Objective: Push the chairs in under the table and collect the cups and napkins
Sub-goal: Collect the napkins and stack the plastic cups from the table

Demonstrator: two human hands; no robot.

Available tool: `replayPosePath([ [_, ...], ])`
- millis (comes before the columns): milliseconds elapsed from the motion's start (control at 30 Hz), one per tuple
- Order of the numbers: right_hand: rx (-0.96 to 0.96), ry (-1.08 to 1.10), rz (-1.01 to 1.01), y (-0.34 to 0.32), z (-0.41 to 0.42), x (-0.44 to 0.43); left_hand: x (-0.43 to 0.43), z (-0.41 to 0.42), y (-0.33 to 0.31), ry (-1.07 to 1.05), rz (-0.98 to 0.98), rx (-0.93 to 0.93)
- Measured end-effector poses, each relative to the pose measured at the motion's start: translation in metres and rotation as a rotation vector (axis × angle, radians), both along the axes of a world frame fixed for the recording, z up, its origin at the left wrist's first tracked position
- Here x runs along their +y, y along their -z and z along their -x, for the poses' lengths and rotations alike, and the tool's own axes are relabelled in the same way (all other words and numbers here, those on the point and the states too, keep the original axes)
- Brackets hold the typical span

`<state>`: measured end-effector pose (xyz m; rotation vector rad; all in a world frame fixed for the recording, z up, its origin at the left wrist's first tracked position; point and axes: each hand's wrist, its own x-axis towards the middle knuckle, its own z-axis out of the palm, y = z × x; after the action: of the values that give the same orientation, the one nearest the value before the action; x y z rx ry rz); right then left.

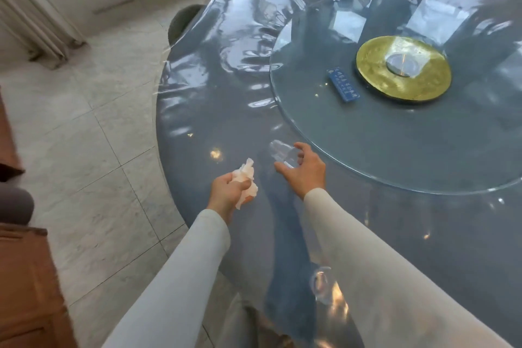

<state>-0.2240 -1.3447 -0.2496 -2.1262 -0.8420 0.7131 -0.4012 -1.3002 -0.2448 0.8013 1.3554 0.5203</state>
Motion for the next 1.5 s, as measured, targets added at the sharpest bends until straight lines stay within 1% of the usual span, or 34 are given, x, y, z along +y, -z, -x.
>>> replayPosePath([
  [133, -0.050, -0.154, -0.004, -0.036, -0.007, -0.066, -0.056, -0.002, -0.010, 0.007, -0.049, -0.014],
  [267, -0.061, -0.229, -0.024, -0.076, -0.019, -0.133, -0.113, -0.010, -0.020, 0.005, -0.062, -0.027],
  [333, -0.099, -0.278, -0.020, -0.091, -0.026, -0.162, -0.136, -0.012, -0.024, -0.008, -0.064, -0.048],
  [467, -0.177, -0.455, 0.125, -0.103, -0.029, -0.206, -0.170, -0.008, -0.030, -0.032, -0.069, -0.048],
  [633, -0.319, -0.628, 0.337, -0.084, -0.003, -0.231, -0.198, 0.001, -0.035, -0.045, -0.086, -0.008],
  [733, -0.378, -0.645, 0.437, -0.064, 0.010, -0.235, -0.203, 0.006, -0.037, -0.043, -0.086, -0.003],
  [833, -0.396, -0.649, 0.504, -0.046, 0.018, -0.239, -0.203, 0.009, -0.033, -0.050, -0.094, 0.002],
  [1000, -0.361, -0.605, 0.509, -0.027, 0.022, -0.239, -0.197, 0.014, -0.018, -0.069, -0.070, -0.009],
  [1133, -0.364, -0.639, 0.551, -0.020, 0.027, -0.228, -0.187, 0.017, -0.015, -0.073, -0.052, 0.004],
  [1233, -0.407, -0.681, 0.597, -0.024, 0.028, -0.211, -0.175, 0.021, -0.016, -0.058, -0.049, 0.017],
  [1333, -0.432, -0.673, 0.565, -0.036, 0.033, -0.181, -0.152, 0.029, -0.020, -0.061, -0.061, 0.008],
  [1500, -0.388, -0.572, 0.384, -0.064, 0.059, -0.095, -0.091, 0.056, -0.030, -0.089, -0.105, -0.018],
])
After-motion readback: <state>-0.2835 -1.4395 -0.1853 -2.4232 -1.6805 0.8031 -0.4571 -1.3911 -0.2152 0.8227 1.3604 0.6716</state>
